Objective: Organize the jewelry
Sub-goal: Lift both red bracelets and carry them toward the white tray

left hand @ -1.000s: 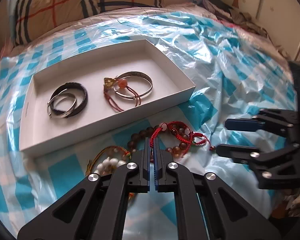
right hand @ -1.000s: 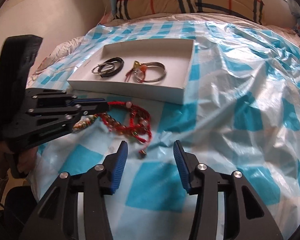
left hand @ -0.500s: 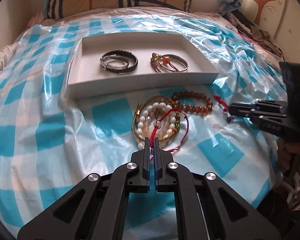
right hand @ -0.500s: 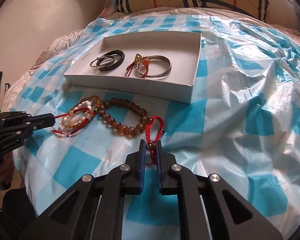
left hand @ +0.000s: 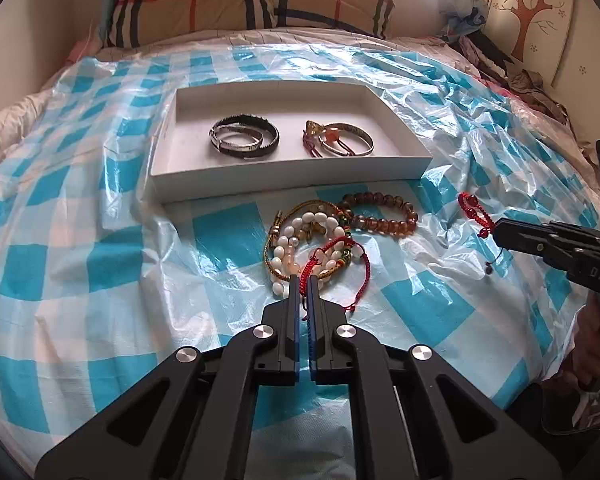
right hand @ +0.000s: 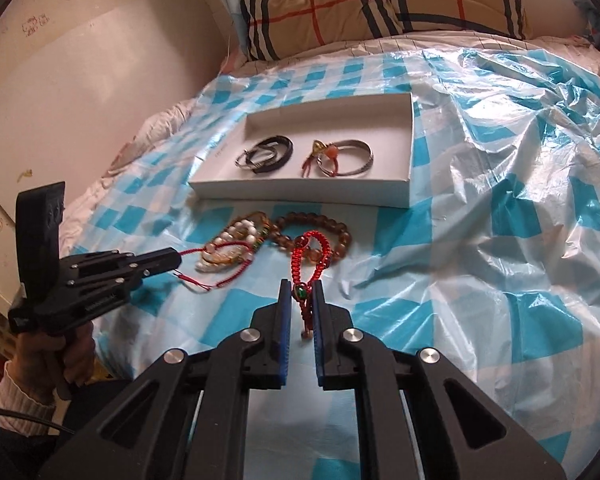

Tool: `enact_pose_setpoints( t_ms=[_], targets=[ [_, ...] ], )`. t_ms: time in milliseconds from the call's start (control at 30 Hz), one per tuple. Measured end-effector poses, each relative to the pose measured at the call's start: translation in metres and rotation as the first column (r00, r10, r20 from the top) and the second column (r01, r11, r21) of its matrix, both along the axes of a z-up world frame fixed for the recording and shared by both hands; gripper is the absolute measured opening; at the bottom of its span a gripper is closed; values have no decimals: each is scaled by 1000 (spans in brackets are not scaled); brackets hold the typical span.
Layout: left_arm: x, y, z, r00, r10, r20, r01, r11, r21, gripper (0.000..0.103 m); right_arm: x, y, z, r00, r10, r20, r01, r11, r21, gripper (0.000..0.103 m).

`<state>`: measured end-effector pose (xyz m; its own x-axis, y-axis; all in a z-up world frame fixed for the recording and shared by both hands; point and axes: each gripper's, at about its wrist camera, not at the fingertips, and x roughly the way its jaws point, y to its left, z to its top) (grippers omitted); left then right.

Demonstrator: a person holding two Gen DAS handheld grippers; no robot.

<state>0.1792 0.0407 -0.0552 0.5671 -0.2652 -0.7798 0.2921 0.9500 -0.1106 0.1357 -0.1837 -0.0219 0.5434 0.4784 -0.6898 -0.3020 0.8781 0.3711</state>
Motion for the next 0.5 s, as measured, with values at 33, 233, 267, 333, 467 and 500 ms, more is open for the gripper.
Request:
enact_pose_setpoints(
  t_ms=[33, 233, 267, 333, 467, 500],
  targets=[
    [-1, 0, 3, 1000, 2, 7, -2, 1000, 1, 3, -3, 2, 4, 1000, -4, 13, 4, 1000, 11, 11],
    [-9, 2, 14, 999, 12, 38, -12, 1000, -1, 3, -26, 16, 14, 998, 28, 49, -27, 999, -19, 11],
    [-10, 2, 15, 999, 10, 40, -10, 1000, 2, 3, -30, 17, 13, 998, 32, 47, -31, 999, -25, 11],
    [-12, 1, 15, 999, 9, 44, -10, 1000, 8, 3, -36, 15, 9, 999, 26, 33, -26, 1000, -13, 11],
    [-13, 1, 18, 999, 17, 50, -17, 1000, 4, 3, -38, 6, 5, 1000, -8, 25, 8, 1000, 18, 11],
    [-13, 1, 19, 998, 19, 54, -19, 1000, 2, 3, -38, 4, 6, 1000, -15, 28, 14, 1000, 26, 11]
  ],
)
